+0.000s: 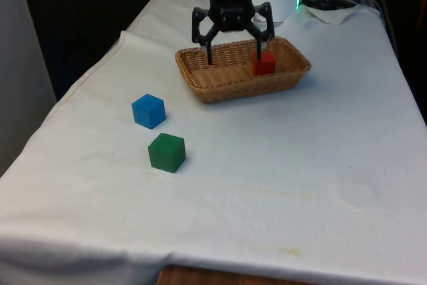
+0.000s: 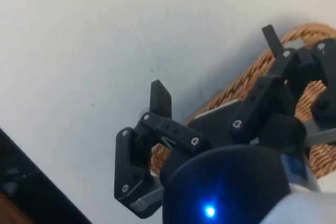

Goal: Pick up exactly two blocks and place them into the basket.

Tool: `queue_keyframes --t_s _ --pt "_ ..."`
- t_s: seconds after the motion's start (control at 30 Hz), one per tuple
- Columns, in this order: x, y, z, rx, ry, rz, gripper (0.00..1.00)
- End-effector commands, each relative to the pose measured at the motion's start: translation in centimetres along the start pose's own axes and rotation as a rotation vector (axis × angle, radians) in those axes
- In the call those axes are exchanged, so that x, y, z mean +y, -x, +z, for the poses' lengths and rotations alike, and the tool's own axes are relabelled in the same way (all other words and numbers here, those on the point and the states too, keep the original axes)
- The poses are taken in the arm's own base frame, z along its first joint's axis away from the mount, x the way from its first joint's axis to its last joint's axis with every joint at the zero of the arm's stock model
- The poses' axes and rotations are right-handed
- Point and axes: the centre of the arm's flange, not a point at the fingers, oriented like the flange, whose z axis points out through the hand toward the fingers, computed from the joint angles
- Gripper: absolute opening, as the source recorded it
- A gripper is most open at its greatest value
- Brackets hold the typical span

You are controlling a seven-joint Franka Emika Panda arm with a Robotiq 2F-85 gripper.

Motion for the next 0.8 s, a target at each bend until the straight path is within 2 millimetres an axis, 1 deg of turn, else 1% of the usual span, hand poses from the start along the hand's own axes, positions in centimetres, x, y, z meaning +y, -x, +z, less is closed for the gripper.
queue_keyframes --t_s 0.0,0.07,0.17,0.33,0.37,0.4,0.47,0.67,0.7,0.77 --pt "0.3 -0.3 0.0 -0.002 -0.007 0.001 1.0" --pt "0.5 -0.5 0.2 0.003 0.007 0.002 1.0" --pt "1.5 -1.2 0.2 -0.006 0.011 0.006 1.0" --pt "2.5 -2.0 0.5 -0.01 0.024 0.015 1.0" --pt "2.2 -1.9 0.3 -0.006 0.03 0.013 1.0" --pt "2.9 -2.3 0.9 -0.009 0.027 0.018 1.0" --pt "3.1 -2.5 1.2 -0.009 0.028 0.019 1.0" --pt "4.6 -3.5 3.6 -0.003 0.022 0.029 1.0" --pt "4.5 -3.4 3.3 -0.006 0.03 0.031 1.0" --pt "5.2 -4.0 4.6 0.001 0.018 0.034 1.0"
